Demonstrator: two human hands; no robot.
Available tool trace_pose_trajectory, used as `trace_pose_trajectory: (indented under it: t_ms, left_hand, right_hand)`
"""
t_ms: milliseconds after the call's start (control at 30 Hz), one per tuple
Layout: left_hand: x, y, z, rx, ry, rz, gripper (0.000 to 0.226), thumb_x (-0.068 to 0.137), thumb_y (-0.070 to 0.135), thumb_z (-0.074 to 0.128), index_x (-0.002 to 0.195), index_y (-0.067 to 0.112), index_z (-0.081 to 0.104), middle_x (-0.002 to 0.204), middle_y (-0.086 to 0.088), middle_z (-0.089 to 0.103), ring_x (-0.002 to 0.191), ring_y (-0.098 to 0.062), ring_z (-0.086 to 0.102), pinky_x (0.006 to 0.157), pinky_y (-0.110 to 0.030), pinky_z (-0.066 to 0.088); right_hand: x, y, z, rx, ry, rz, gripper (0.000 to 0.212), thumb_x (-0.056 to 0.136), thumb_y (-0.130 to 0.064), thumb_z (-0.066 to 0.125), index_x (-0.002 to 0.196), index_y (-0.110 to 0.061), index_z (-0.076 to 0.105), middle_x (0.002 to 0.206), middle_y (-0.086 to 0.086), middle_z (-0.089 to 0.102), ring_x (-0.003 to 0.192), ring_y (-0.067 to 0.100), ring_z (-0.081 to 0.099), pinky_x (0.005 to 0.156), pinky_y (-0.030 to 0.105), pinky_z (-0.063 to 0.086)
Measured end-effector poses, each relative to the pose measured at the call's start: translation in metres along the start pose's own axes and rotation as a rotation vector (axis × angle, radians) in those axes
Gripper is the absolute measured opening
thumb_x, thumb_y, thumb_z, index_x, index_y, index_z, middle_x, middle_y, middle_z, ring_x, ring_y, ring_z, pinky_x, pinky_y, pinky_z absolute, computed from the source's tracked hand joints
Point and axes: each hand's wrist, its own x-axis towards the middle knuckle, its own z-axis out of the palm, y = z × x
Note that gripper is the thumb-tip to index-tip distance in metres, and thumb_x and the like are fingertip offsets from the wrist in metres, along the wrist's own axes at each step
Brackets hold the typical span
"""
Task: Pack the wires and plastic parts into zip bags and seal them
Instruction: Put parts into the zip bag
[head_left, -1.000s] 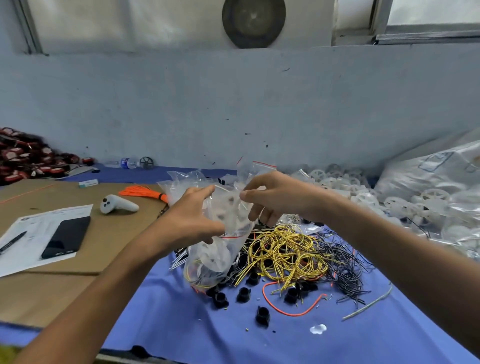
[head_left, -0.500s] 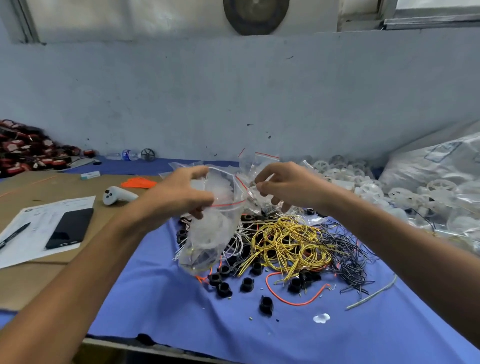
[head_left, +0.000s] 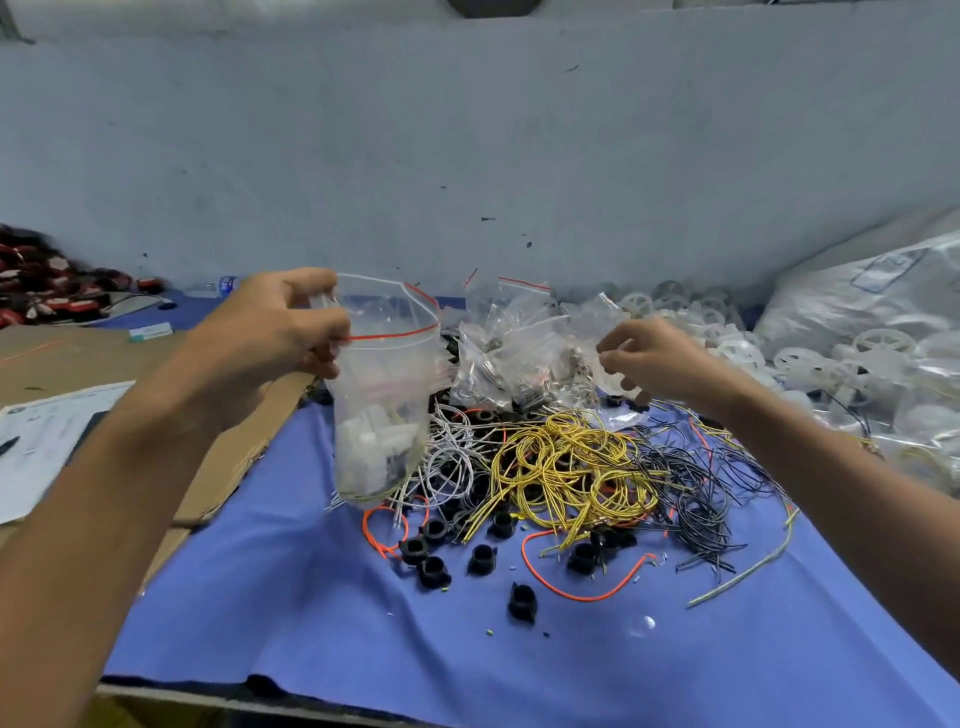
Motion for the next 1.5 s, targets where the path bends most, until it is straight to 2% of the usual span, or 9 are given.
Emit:
trace_pose_trajectory:
  t_ms: [233,367,500,633,767,900,1067,1333,1500]
  left_hand:
    - [0.013,-0.026,-0.003,-0.012,0.06,0.033,0.06,0.086,-0.004,0.065,0.141,0.017,0.053,0.102,0.004,0.067,0.045,-0.008,0.053,0.043,-0.02,0.048]
    - [0.017,-0.043,-0.008,-0.023,0.008,0.035,0.066,0.052,0.025,0.071,0.116,0.04,0.068,0.085,0.011,0.074,0.046,-0.014,0.053,0.042,-0.021,0.045]
    - [0.023,-0.048,-0.009,0.013,-0.031,0.078,0.062,0.049,0.036,0.069,0.108,0.056,0.069,0.113,0.021,0.07,0.044,-0.021,0.057,0.043,-0.025,0.049]
    - [0.02,-0.046,-0.002,0.068,-0.048,0.097,0.071,0.048,0.038,0.069,0.117,0.052,0.064,0.105,0.017,0.073,0.043,-0.024,0.06,0.046,-0.02,0.05]
    - [0.014,-0.041,0.008,0.15,-0.069,0.083,0.077,0.057,0.023,0.068,0.13,0.046,0.057,0.077,0.0,0.075,0.046,-0.019,0.063,0.062,-0.036,0.051]
    - [0.008,-0.025,0.024,0.129,-0.085,0.057,0.074,0.06,0.02,0.064,0.129,0.043,0.053,0.099,-0.021,0.073,0.047,-0.019,0.063,0.067,-0.036,0.048]
    - [0.0,-0.018,0.032,0.206,-0.142,0.049,0.071,0.082,0.001,0.068,0.146,0.029,0.049,0.094,0.01,0.064,0.05,-0.016,0.067,0.06,-0.03,0.051]
    - [-0.025,0.008,0.043,0.193,-0.252,0.021,0.094,0.06,0.026,0.063,0.151,0.03,0.041,0.136,0.003,0.056,0.054,-0.016,0.069,0.066,-0.042,0.057]
    - [-0.031,0.01,0.038,0.18,-0.294,0.026,0.09,0.062,0.024,0.063,0.149,0.031,0.043,0.136,0.011,0.053,0.056,-0.016,0.068,0.068,-0.048,0.058]
  right_hand:
    - [0.044,0.039,0.038,-0.162,-0.114,0.026,0.023,0.097,-0.01,0.056,0.118,-0.008,0.063,0.11,0.005,0.068,0.084,0.014,0.064,0.064,0.017,0.05]
    - [0.101,0.034,0.069,-0.283,0.026,-0.048,0.033,0.097,-0.007,0.052,0.128,-0.015,0.059,0.12,0.009,0.067,0.093,0.017,0.063,0.084,0.029,0.054]
    - [0.16,0.026,0.085,-0.509,0.082,-0.098,0.056,0.097,-0.009,0.045,0.147,-0.033,0.037,0.133,0.016,0.053,0.109,0.032,0.057,0.087,0.042,0.052]
    - [0.178,0.023,0.077,-0.666,0.04,-0.104,0.021,0.097,-0.019,0.052,0.111,-0.021,0.067,0.117,0.011,0.065,0.101,0.032,0.061,0.083,0.045,0.055]
    - [0.152,0.012,0.042,-0.57,0.16,-0.152,0.017,0.094,-0.024,0.056,0.102,-0.023,0.071,0.106,0.011,0.07,0.095,0.034,0.063,0.069,0.03,0.041]
    - [0.112,-0.02,-0.006,-0.525,0.22,-0.176,0.021,0.097,-0.033,0.054,0.112,-0.029,0.068,0.113,0.01,0.069,0.106,0.035,0.062,0.084,0.038,0.048]
    - [0.054,-0.077,-0.062,-0.442,0.336,-0.296,0.021,0.098,-0.036,0.052,0.108,-0.029,0.069,0.1,0.003,0.069,0.099,0.031,0.06,0.082,0.037,0.048]
    - [-0.018,-0.157,-0.099,-0.089,0.338,-0.47,0.015,0.09,-0.044,0.062,0.09,-0.032,0.072,0.061,-0.008,0.063,0.056,0.009,0.054,0.058,0.027,0.05]
    - [-0.036,-0.193,-0.083,0.187,0.201,-0.553,0.015,0.09,-0.036,0.066,0.083,-0.024,0.072,0.057,-0.009,0.059,0.05,0.008,0.047,0.047,0.027,0.047]
